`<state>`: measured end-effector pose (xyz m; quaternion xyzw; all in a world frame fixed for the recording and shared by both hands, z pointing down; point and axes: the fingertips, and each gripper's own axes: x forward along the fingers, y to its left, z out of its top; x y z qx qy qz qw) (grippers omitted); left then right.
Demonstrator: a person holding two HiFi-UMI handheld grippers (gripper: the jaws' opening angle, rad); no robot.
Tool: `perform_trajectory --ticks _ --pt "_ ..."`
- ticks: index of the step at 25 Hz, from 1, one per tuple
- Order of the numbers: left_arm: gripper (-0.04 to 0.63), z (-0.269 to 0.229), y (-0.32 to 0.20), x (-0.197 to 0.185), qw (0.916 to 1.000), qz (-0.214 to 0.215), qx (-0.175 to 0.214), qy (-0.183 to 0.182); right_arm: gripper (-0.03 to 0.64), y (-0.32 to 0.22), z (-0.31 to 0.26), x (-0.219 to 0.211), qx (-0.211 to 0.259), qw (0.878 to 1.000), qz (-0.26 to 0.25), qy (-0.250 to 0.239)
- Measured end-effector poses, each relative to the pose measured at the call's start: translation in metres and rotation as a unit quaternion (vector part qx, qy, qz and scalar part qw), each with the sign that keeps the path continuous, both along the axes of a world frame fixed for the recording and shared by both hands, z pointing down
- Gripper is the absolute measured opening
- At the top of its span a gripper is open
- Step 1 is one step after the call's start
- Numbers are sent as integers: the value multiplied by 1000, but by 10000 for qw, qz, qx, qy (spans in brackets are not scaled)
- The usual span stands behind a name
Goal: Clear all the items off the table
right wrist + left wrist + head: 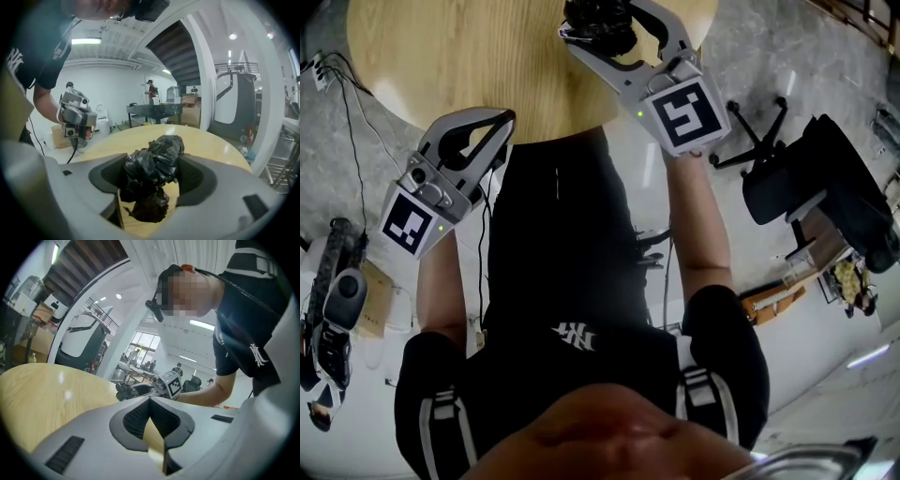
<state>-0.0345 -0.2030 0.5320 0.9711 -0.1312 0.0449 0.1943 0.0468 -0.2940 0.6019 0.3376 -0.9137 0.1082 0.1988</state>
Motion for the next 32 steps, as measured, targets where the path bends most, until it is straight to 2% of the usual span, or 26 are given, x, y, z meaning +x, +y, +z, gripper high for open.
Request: perform_trajectory --ticks 2,5,8,14,18,21,24,28,32 --pt "12 -6 1 -1 9999 -81 24 87 322 9 -22 -16 28 9997 -22 -261" --pt "12 -13 9 -3 9999 -95 -15 106 322 27 -40 -33 100 9996 -81 -237" --pt "12 -18 18 14 10000 -9 -11 78 322 39 -53 -15 116 9994 113 -309" --pt "12 -19 51 93 9993 364 -17 72 322 69 -64 85 331 9971 611 -315" --pt "12 -9 96 178 9982 602 -16 54 322 112 -57 181 430 9935 929 -506" --pt "12 7 135 246 9968 794 -28 52 322 152 -47 254 358 9919 1132 -450" --pt "12 20 159 299 9971 739 -153 86 322 186 -36 313 290 9907 1265 -406" --pt "12 28 178 347 9971 706 -283 47 322 211 -22 362 184 9911 1259 -390" --pt "12 55 181 379 9974 670 -256 -102 322 219 8 389 95 9904 1265 -559"
